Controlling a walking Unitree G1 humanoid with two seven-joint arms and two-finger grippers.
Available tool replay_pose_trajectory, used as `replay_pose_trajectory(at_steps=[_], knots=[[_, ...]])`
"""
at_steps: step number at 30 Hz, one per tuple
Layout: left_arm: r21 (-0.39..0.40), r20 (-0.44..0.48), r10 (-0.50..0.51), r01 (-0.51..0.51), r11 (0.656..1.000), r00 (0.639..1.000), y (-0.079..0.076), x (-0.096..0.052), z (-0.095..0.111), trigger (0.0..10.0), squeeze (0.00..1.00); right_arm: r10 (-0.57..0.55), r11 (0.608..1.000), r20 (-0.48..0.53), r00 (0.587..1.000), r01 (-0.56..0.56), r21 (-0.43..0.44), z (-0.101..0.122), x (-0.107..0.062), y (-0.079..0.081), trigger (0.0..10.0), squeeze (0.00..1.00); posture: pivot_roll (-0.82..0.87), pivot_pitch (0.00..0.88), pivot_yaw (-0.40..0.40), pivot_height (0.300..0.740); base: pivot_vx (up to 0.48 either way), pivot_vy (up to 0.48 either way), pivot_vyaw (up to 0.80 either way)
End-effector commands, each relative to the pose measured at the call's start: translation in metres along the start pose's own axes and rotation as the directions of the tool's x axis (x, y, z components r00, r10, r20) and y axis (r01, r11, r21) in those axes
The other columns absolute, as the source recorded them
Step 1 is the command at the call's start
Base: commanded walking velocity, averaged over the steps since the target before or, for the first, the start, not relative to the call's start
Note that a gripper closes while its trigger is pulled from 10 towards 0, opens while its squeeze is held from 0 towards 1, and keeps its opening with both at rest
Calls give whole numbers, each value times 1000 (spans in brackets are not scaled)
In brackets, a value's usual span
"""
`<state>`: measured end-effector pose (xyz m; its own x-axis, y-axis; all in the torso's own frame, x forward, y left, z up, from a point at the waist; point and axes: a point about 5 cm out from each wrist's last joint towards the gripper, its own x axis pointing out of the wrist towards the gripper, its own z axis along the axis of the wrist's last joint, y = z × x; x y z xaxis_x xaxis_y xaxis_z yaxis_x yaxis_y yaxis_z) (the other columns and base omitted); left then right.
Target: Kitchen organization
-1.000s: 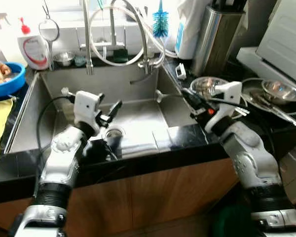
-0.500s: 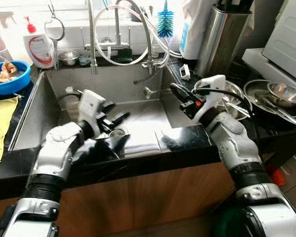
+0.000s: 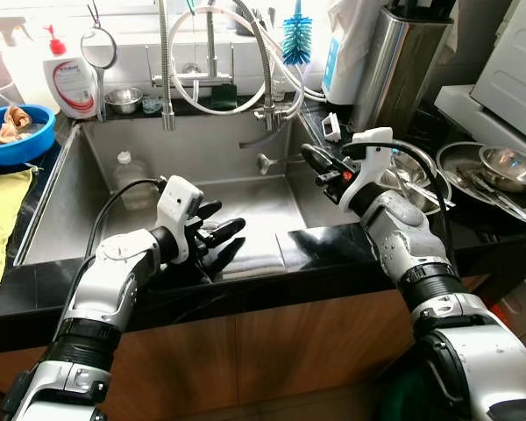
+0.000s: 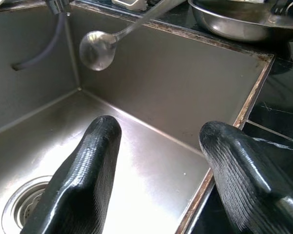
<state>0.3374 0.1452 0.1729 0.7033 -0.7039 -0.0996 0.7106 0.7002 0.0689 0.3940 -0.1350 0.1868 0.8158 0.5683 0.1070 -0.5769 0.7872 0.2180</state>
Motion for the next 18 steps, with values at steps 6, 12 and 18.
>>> replay_pose_trajectory(at_steps=[6,12,18], knots=[[6,-6,-23,23,1000,1000,-6,2,1,10000,0,-48,998,3,999,47,44,6,2,-7,10000,0,65,0,-65,740,0,0,0],[-3,-8,-24,24,1000,1000,-7,1,0,10000,0,-94,992,-44,995,97,76,-1,-1,-13,10000,0,64,0,-66,740,0,0,0],[-8,-2,-25,25,1000,1000,-8,1,0,10000,0,-59,996,-50,997,63,65,0,0,-11,10000,235,62,0,-68,740,0,0,0]])
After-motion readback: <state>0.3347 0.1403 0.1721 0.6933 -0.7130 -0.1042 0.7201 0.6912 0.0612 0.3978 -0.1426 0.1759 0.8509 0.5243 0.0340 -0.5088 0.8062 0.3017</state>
